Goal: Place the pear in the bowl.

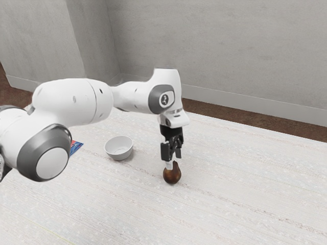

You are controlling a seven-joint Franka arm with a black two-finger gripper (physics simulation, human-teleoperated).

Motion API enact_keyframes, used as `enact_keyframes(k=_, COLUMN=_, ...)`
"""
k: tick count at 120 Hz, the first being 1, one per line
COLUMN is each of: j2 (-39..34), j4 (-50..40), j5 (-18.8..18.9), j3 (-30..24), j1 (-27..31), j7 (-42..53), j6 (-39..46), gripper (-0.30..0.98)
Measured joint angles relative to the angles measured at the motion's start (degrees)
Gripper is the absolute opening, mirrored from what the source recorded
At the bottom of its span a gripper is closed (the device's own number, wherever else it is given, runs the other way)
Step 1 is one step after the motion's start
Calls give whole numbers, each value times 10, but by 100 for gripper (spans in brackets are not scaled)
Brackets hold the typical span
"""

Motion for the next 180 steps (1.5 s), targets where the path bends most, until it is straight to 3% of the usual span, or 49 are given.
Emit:
enact_keyframes(k=56, j2=39, j4=-12, j5=-8, j3=0, j1=-2, j7=-11, j6=24, gripper=69)
enact_keyframes(k=84, j2=32, j4=-12, j5=-4, j3=0, j1=-5, j7=-22, j6=29, gripper=32)
enact_keyframes(k=104, j2=-76, j4=-92, j5=17, j3=1, j1=-3, j7=-29, j6=35, gripper=21)
enact_keyframes(k=125, j2=-221, j4=-194, j5=86, j3=4, j1=47, j7=-35, j6=39, gripper=23)
enact_keyframes(k=135, j2=-248, j4=-211, j5=116, j3=9, j1=84, j7=-36, j6=39, gripper=25)
enact_keyframes(k=158, j2=-183, j4=-175, j5=143, j3=16, j1=144, j7=-39, j6=39, gripper=26)
enact_keyframes(k=180, j2=-93, j4=-97, j5=143, j3=15, j1=153, j7=-41, j6=39, gripper=26)
